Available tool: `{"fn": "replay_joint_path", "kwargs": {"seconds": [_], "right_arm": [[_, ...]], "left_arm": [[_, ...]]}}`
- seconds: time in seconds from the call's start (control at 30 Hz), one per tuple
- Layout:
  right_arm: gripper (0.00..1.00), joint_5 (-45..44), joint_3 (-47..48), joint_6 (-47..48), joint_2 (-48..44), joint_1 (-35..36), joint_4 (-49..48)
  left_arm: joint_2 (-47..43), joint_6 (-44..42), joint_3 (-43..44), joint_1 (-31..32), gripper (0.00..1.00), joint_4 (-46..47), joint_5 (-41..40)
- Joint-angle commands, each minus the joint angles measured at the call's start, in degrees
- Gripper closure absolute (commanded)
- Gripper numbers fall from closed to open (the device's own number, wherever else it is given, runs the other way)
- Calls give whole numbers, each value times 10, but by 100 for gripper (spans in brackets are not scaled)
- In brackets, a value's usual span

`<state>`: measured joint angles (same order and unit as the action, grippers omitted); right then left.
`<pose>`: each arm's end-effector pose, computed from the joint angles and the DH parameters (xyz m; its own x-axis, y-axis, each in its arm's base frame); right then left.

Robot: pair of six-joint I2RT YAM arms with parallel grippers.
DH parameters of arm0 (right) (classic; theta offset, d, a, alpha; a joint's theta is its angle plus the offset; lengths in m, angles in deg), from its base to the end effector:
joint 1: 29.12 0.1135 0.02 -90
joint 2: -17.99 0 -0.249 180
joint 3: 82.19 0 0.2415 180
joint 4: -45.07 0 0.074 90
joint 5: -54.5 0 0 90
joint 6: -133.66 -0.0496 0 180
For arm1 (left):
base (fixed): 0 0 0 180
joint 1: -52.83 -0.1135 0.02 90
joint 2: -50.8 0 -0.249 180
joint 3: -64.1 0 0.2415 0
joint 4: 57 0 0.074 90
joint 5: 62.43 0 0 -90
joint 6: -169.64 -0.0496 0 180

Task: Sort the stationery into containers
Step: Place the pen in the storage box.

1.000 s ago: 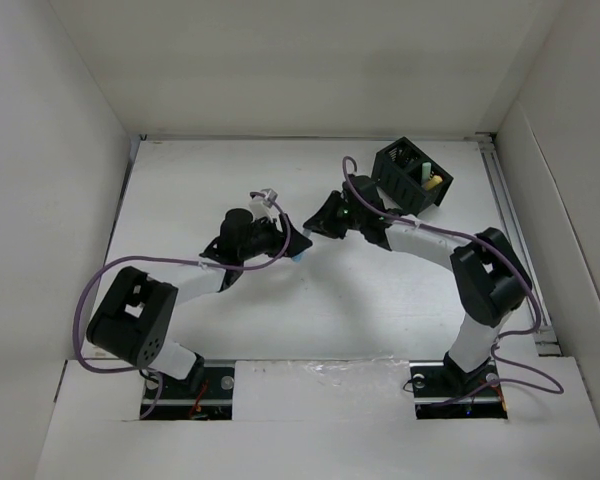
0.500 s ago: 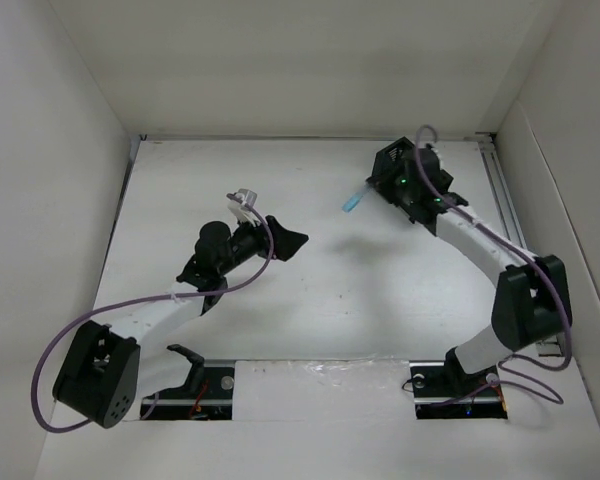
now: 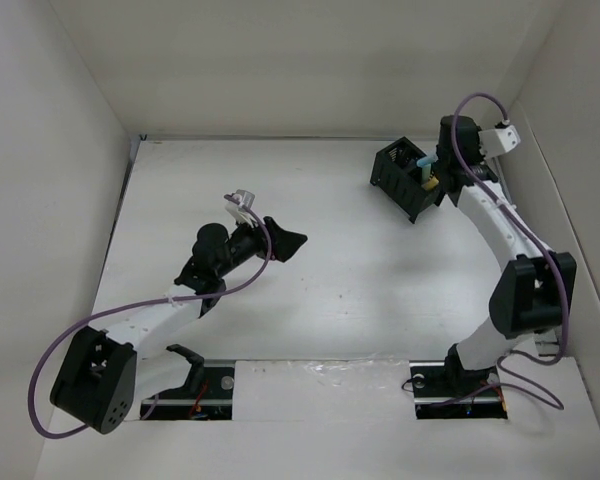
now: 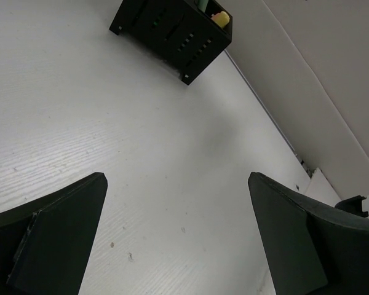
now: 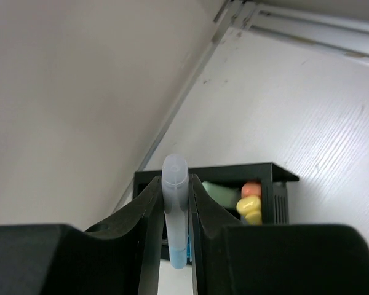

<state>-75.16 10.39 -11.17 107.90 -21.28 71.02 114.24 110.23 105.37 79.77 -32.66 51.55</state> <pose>0.3648 0.0183 0.3294 0.1634 0.6577 -0.7353 0.5941 0.5294 0.6056 0.2151 -0.1319 0.2496 -0.3658 -0.3356 -0.8680 0.6852 0.5341 -0.4953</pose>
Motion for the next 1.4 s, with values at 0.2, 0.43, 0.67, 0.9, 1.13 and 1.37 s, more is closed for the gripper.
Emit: {"fn": "replay_joint_path", "kwargs": {"seconds": [0.2, 0.43, 0.67, 0.9, 1.13, 1.37], "right_arm": [[100, -108, 70, 36, 79, 4, 55], [100, -125, 75, 36, 105, 21, 61], [83, -151, 86, 36, 128, 58, 66], [41, -151, 116, 36, 116, 83, 93], [24, -81, 107, 36, 8, 112, 83], [36, 186, -76, 46, -162, 161, -30]], "left_arm": [[-15, 8, -3, 1, 0, 20, 23], [-15, 8, -3, 1, 0, 15, 17], [-9, 8, 3, 1, 0, 9, 17], [-9, 8, 3, 1, 0, 9, 5], [-38, 8, -4, 1, 0, 4, -13], [-56, 13, -15, 1, 0, -9, -48]]}}
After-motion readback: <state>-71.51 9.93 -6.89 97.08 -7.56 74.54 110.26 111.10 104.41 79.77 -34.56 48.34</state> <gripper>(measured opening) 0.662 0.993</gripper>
